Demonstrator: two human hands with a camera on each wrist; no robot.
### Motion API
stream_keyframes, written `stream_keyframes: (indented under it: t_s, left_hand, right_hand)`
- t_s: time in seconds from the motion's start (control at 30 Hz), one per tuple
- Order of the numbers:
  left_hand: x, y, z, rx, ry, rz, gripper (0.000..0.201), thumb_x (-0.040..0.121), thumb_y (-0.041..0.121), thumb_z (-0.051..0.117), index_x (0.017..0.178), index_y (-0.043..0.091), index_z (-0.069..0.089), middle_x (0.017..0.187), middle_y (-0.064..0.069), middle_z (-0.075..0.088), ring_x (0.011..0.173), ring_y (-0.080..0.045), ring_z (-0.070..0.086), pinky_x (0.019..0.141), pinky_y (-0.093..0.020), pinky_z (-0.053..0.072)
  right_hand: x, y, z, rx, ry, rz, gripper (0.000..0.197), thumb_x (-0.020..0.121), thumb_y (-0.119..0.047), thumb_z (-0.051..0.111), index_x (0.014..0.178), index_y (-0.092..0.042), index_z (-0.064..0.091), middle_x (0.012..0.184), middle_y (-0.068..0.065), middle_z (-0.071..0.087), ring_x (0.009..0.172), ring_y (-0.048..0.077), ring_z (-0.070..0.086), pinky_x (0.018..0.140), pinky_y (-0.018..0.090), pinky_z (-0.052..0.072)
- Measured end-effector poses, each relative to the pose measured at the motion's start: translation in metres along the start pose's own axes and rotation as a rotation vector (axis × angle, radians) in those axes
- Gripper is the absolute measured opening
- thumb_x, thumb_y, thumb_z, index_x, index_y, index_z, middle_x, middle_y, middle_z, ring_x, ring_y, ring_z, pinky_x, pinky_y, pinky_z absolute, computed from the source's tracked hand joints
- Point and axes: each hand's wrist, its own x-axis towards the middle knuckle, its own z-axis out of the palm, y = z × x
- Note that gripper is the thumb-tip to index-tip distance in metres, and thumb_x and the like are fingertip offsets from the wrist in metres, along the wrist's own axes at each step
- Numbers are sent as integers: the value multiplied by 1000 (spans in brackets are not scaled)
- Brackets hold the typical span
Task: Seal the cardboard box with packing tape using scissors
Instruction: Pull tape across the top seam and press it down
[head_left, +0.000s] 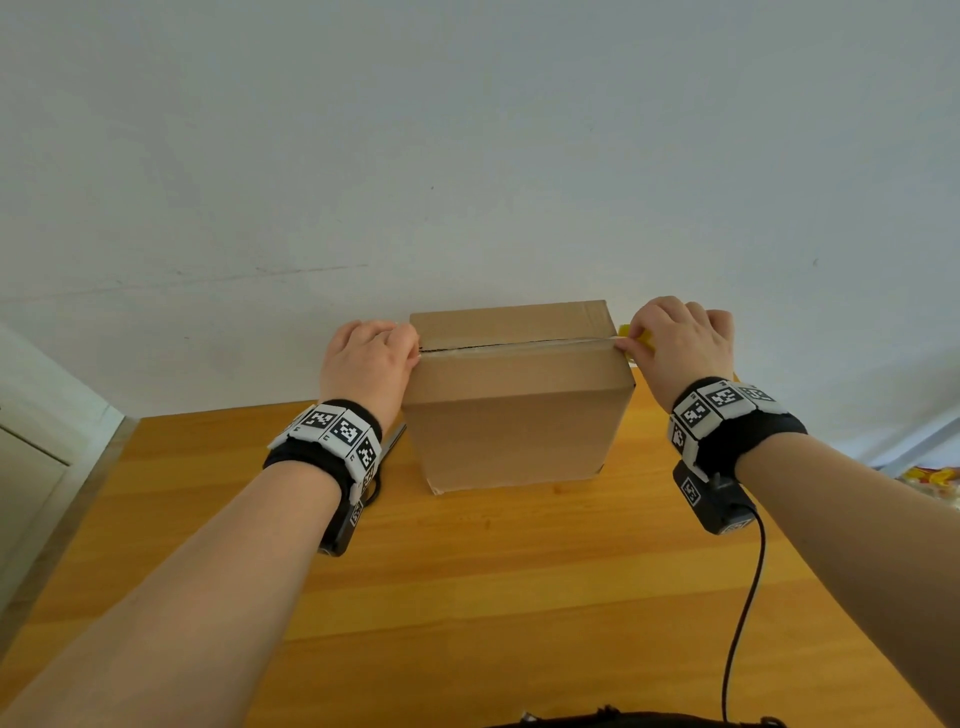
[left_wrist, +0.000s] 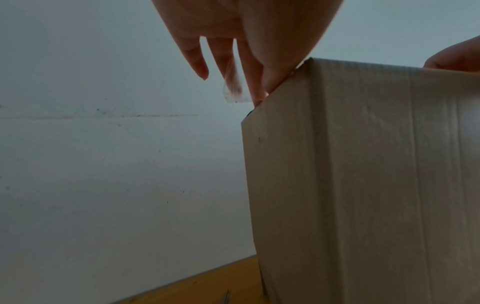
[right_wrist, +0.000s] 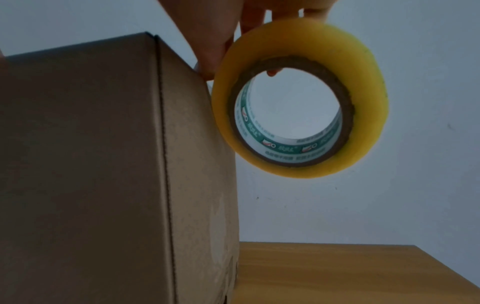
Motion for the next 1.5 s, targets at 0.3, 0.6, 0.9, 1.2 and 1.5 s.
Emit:
stream_keyframes:
  t_s: [0.3,0.6,0.9,1.2,1.5]
  left_hand:
    - [12,-2,-1,-2,-67,-13,10,91,21,52,93,13,57,88,-3,67,92,-25,59,95,-36,36]
    - [16,-2,-4,-22,-98,-40,11,92,25,51,97,17,57,92,0,65,98,-22,57,98,-34,34]
    - [17,-2,-4,-43,-100,-51,12,92,27,51,101,21,56,101,3,64,106,-19,53,101,-32,31]
    - [18,-7,0,-108,-106,-94,12,90,29,53,102,25,56,105,7,63,107,-18,54,98,-35,37]
    - [22,-7,-3,-185,-130,-132,19,89,29,57,107,24,55,105,12,65,106,-15,55,95,-36,40]
  right_hand:
    - [15,2,-3,-35,-38,33,18,90,-39,51,93,-23,59,104,0,59,101,23,52,94,37,25]
    - [28,-1,-5,-100,-72,48,25,90,-47,47,93,-25,60,99,-1,59,97,22,53,94,38,25]
    - [36,2,-2,-126,-128,46,32,91,-48,44,109,-24,56,105,4,59,102,25,53,94,39,24]
    - [46,2,4,-180,-267,147,43,94,-50,32,99,-24,66,89,1,47,100,23,47,92,40,23]
    - [50,-3,5,-170,-247,186,43,92,-53,37,98,-23,67,100,6,55,106,26,46,96,41,22]
